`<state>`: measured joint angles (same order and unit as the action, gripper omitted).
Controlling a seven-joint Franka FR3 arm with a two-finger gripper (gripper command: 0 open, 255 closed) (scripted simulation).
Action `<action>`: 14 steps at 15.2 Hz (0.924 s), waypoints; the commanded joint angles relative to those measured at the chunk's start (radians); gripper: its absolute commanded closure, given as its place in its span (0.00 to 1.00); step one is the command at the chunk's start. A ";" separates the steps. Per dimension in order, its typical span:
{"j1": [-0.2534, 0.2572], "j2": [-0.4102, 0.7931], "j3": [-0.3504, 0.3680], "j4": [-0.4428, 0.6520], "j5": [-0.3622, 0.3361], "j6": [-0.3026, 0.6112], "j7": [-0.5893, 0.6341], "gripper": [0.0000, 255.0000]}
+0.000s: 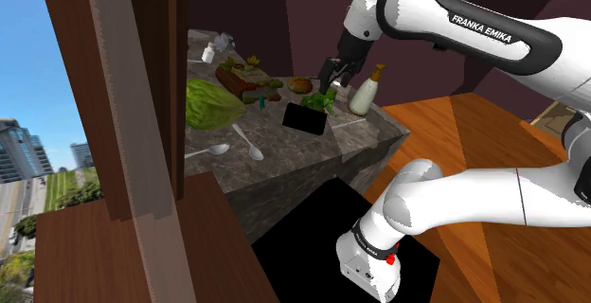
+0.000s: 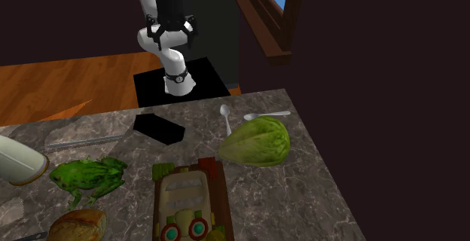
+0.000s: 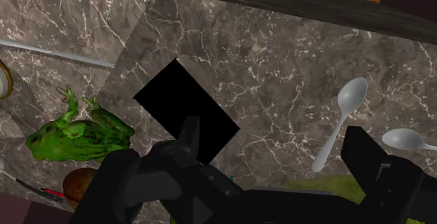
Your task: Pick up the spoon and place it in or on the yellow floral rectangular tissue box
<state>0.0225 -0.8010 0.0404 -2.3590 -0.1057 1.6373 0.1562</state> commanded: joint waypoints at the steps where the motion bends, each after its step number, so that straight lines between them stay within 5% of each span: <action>1: 0.000 0.000 0.000 0.000 0.000 0.000 0.000 0.00; 14: 0.028 0.429 -0.018 0.020 0.158 0.307 0.064 0.00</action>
<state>0.0474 -0.4089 0.0237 -2.3459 0.0381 1.9210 0.2185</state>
